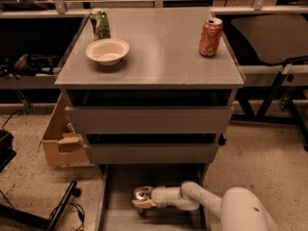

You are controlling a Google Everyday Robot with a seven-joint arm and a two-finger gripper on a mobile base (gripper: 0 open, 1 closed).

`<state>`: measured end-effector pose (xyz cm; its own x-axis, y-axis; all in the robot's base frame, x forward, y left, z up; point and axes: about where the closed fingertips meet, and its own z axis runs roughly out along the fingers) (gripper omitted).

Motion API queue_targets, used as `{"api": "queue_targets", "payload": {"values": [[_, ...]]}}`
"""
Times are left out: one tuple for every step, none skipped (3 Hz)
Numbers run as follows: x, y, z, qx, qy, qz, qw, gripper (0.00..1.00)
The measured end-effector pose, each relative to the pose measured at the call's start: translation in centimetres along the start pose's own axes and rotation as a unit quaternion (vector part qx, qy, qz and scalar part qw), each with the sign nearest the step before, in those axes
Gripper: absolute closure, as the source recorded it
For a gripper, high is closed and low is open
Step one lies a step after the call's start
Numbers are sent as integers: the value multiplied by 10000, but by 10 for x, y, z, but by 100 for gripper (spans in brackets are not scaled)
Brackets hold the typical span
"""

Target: Pick redbull can from bottom drawer and place on counter

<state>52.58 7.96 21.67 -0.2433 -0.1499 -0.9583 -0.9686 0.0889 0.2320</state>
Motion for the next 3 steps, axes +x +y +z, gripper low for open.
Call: {"api": "queue_targets", "payload": {"values": [[-64, 9, -38, 94, -172, -101, 9998, 100], [-134, 28, -102, 391, -228, -194, 9988, 100], [-212, 82, -161, 358, -285, -92, 9989, 100]]}}
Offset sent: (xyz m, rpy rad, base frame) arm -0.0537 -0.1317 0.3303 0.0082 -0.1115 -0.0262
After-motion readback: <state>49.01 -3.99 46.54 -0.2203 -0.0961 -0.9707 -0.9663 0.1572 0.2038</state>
